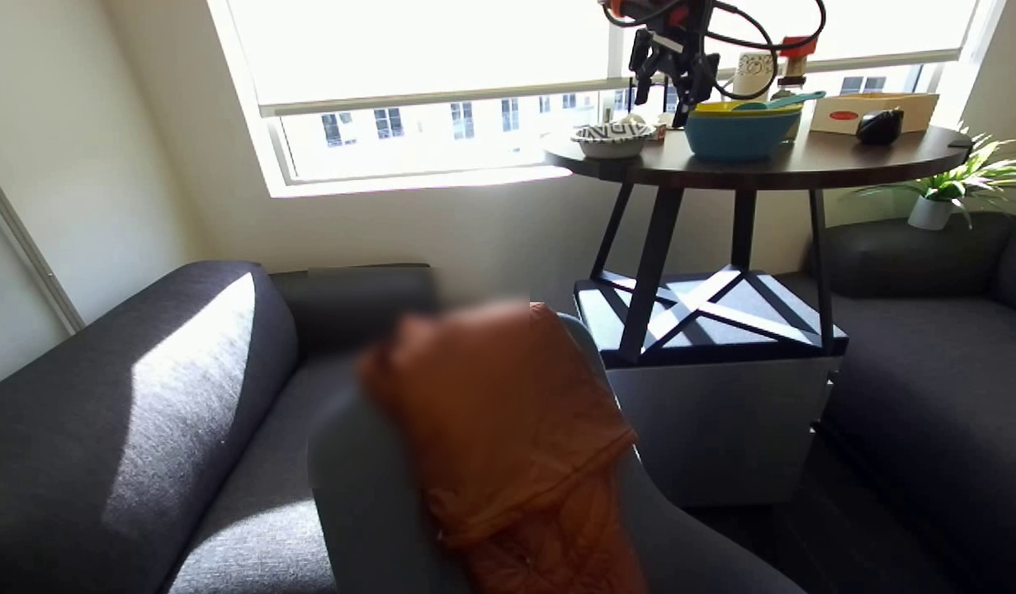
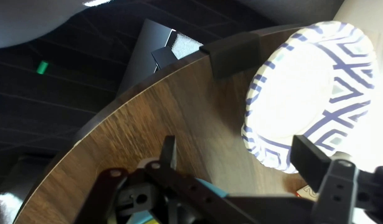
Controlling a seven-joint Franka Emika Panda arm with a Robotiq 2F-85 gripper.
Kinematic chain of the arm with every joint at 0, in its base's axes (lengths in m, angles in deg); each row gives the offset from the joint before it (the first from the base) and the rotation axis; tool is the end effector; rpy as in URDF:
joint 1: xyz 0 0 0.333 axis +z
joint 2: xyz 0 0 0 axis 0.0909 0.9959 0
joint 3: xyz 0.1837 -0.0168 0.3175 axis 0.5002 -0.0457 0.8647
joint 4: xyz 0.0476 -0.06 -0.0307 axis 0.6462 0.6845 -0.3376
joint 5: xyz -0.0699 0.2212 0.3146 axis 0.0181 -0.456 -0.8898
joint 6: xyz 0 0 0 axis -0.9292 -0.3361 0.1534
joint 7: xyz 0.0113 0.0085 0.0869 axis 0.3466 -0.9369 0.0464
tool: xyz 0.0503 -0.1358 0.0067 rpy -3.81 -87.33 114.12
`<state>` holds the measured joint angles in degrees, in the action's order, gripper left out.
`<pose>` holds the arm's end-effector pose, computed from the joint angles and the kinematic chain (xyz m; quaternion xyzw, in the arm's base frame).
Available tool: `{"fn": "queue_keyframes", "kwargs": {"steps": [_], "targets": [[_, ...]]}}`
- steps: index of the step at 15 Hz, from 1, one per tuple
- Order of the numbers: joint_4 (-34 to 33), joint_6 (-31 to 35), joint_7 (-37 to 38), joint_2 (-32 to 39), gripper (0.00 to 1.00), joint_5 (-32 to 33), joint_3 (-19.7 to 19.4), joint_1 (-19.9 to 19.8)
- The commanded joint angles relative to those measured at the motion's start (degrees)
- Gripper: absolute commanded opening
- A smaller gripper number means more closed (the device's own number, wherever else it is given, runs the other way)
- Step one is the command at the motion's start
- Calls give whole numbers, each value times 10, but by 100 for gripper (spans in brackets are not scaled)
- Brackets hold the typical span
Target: Pick up the bowl and put it on top of the orange block
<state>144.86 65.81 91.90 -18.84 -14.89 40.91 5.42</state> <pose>0.6662 -0.0226 0.4903 -0.6658 0.7215 -0.1799 0.0612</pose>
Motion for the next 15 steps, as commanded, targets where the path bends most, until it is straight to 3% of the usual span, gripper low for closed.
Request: {"fn": "queue_keyframes", "kwargs": {"steps": [1, 4, 7, 10, 12, 13, 15], "targets": [[-19, 19, 18, 21, 75, 9, -13, 18], [-21, 38, 21, 33, 67, 12, -18, 23], [-33, 40, 21, 47, 75, 10, -22, 29], [-46, 41, 22, 61, 71, 4, -25, 32], [-57, 38, 22, 69, 59, 1, -27, 34], [-62, 37, 23, 72, 43, 1, -29, 35], [-70, 35, 25, 78, 27, 1, -32, 37]]}}
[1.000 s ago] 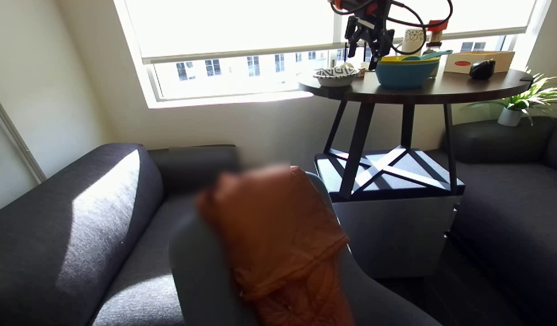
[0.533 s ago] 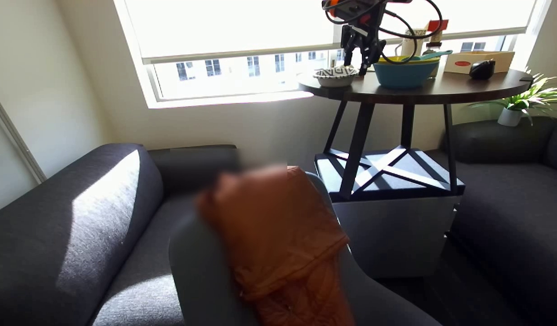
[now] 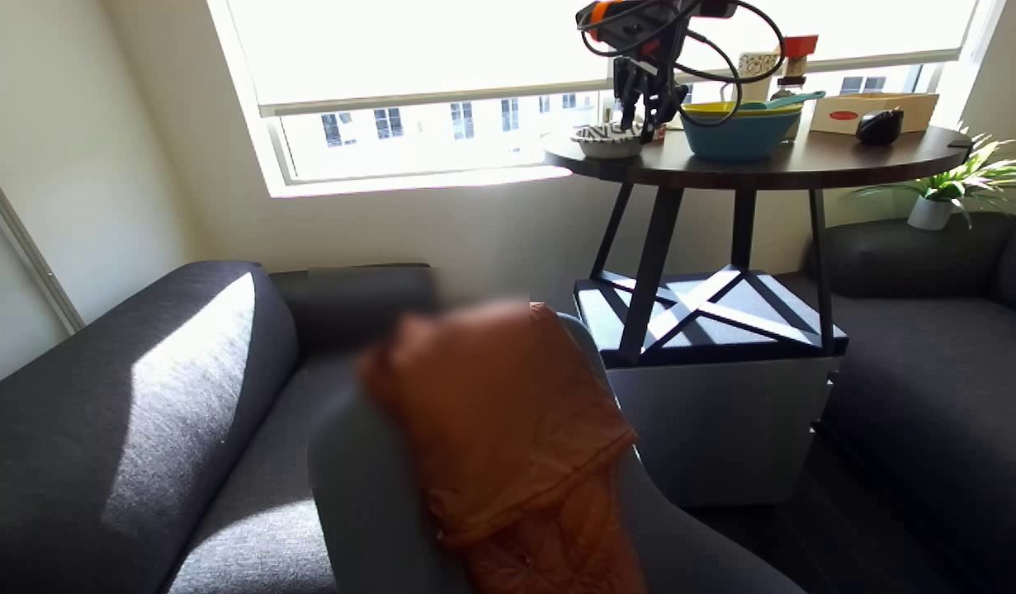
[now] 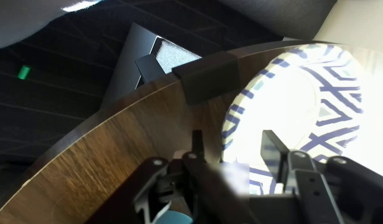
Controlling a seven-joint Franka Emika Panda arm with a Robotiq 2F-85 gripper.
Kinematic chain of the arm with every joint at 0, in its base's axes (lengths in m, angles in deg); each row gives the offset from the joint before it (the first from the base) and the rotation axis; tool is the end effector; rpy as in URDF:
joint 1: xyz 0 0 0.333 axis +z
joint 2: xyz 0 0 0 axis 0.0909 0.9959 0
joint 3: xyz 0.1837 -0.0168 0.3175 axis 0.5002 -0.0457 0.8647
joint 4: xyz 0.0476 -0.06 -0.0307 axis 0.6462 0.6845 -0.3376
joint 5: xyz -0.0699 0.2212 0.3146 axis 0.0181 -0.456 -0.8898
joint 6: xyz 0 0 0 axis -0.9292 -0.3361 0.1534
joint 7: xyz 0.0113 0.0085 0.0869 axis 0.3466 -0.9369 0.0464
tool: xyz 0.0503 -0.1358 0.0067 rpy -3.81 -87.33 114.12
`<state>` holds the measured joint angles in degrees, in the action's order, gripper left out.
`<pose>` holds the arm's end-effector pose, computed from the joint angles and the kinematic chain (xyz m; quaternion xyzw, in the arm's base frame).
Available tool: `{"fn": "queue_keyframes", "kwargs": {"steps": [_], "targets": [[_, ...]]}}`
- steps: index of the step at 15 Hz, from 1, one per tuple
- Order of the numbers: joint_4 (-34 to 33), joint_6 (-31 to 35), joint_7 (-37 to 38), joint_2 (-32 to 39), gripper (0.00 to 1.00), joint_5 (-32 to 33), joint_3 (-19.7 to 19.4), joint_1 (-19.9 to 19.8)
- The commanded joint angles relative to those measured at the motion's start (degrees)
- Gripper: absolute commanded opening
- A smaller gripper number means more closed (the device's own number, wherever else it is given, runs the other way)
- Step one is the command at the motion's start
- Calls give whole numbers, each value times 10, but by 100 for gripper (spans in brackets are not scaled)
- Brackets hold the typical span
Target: Pick up the bowl and put it on top of the orange block
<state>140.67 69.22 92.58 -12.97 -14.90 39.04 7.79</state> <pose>0.7014 -0.0120 0.4658 -0.6675 0.7162 -0.1906 0.0726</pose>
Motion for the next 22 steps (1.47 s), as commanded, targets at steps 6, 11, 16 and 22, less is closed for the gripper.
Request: {"fn": "queue_keyframes", "kwargs": {"steps": [6, 11, 16, 22], "targets": [[-35, -7, 21, 29, 0, 5, -22, 19], [-37, -15, 10, 16, 0, -15, -18, 15], [-34, -37, -24, -73, 1, -69, -7, 2], [-37, -54, -30, -152, 1, -119, -6, -19]]}}
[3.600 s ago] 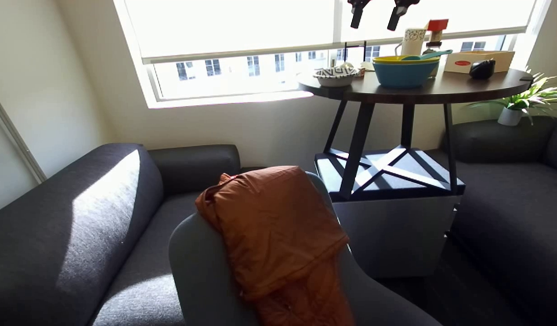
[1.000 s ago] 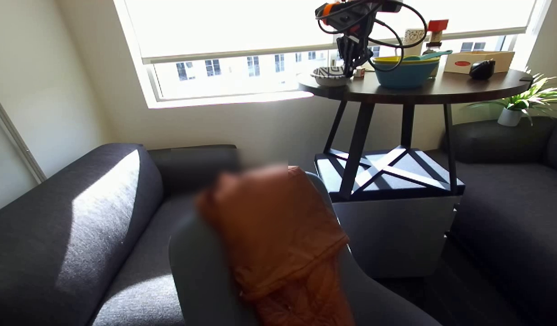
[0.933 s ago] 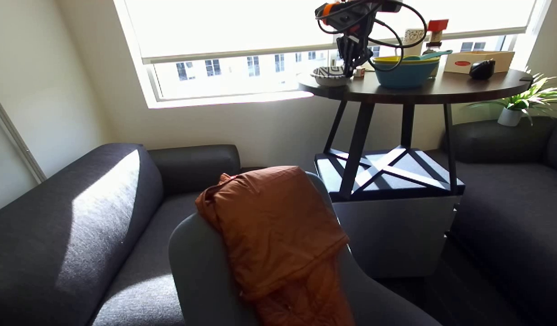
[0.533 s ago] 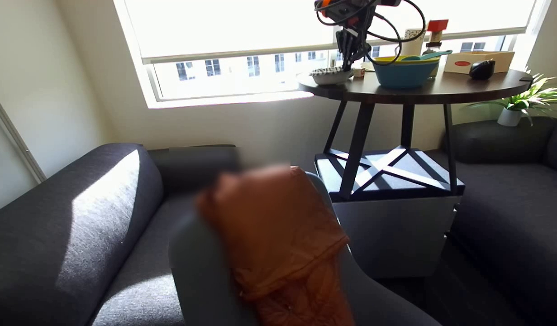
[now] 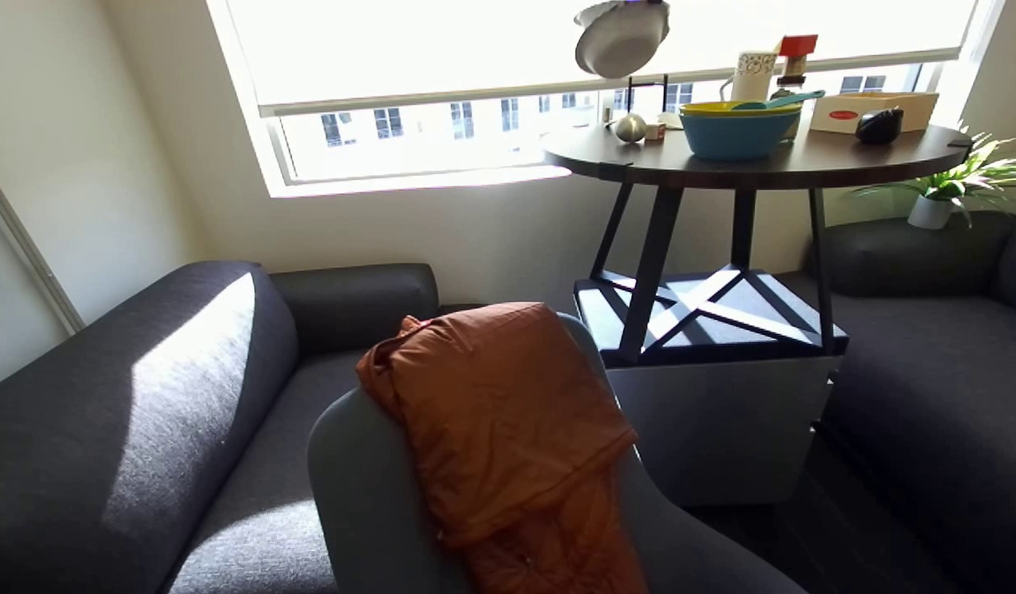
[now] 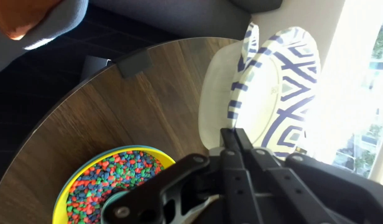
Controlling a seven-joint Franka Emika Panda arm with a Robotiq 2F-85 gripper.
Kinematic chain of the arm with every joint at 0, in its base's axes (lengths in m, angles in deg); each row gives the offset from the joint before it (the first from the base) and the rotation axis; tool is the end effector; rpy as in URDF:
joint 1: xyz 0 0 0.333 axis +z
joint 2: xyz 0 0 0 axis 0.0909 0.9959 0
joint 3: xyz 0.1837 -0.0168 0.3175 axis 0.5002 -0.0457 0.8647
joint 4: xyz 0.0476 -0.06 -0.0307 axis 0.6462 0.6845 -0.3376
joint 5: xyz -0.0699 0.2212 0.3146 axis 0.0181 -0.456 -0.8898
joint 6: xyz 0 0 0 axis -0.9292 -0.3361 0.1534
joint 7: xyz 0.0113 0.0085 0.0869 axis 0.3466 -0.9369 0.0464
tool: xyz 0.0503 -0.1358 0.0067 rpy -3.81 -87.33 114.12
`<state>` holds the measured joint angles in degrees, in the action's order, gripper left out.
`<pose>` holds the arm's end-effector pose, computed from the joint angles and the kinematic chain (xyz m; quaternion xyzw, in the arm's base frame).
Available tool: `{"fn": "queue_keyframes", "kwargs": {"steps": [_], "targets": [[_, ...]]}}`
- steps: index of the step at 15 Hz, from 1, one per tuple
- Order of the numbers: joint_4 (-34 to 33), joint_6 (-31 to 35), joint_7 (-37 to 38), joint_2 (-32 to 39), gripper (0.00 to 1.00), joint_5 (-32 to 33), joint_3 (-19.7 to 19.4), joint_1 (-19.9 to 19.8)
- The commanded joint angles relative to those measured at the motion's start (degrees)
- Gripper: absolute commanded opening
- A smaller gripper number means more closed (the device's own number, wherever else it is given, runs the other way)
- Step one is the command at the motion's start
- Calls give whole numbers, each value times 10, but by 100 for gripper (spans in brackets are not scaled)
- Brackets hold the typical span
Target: Pick up the bowl and put it on top of the orange block
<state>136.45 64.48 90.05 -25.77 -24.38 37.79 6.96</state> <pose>0.6523 -0.0319 0.6442 -0.6161 0.7345 -0.2125 0.1894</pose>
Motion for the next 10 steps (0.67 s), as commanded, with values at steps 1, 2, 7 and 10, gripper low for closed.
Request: {"fn": "queue_keyframes", "kwargs": {"steps": [1, 2, 7, 10], "targets": [[7, -2, 3, -32, 1, -25, 6, -14], [8, 7, 10, -37, 1, -23, 6, -17], [16, 21, 33, -19, 1, 21, 15, -14], [33, 50, 77, 20, 1, 70, 23, -4]]}}
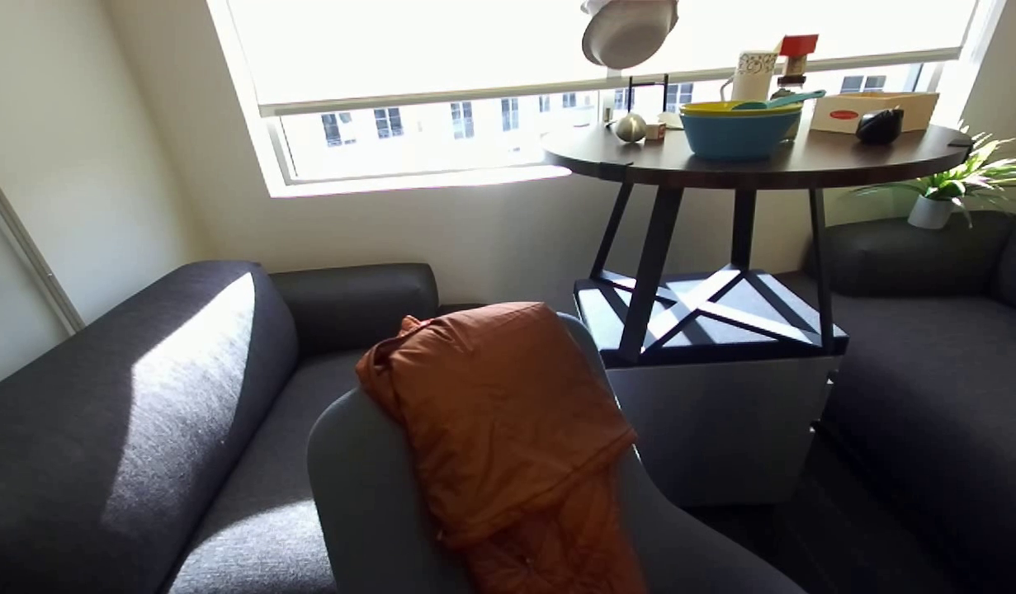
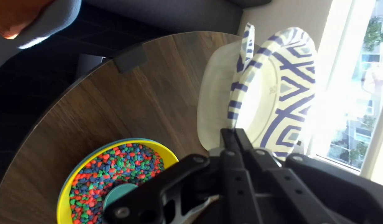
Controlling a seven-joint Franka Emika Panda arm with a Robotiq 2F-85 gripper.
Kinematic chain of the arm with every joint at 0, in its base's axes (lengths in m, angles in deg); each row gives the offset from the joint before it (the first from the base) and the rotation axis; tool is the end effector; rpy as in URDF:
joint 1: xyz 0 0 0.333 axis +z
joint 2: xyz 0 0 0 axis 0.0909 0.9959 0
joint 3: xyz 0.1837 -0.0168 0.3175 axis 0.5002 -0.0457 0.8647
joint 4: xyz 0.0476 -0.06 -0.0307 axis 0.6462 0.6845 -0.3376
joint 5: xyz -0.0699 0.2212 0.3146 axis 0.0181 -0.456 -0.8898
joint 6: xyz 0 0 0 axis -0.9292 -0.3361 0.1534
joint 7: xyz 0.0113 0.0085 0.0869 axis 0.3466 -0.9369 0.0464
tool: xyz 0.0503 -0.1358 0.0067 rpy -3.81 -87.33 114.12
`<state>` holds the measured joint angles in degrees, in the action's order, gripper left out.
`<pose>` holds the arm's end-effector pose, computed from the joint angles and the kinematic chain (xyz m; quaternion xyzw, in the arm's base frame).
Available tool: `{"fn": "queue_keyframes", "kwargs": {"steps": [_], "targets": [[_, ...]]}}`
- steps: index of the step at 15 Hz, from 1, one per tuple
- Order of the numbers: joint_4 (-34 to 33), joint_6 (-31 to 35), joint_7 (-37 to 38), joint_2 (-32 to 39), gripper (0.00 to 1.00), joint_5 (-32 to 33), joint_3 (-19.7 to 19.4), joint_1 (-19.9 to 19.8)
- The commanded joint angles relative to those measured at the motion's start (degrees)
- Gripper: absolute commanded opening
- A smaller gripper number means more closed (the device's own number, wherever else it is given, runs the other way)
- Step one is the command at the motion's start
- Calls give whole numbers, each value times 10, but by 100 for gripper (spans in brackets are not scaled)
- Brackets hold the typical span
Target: Pick up the bowl and put it on top of the orange block
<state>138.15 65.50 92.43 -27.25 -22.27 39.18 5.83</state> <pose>0.6442 -0.0313 0.6476 -0.6068 0.7389 -0.2236 0.1895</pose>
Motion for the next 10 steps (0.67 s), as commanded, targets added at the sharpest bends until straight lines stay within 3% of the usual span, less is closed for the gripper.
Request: {"fn": "queue_keyframes", "kwargs": {"steps": [1, 9, 10], "targets": [[15, 46, 76, 54, 1, 69, 8, 12], [-4, 17, 136, 140, 1, 125, -26, 37], [-5, 5, 132, 143, 29, 129, -30, 39]]}}
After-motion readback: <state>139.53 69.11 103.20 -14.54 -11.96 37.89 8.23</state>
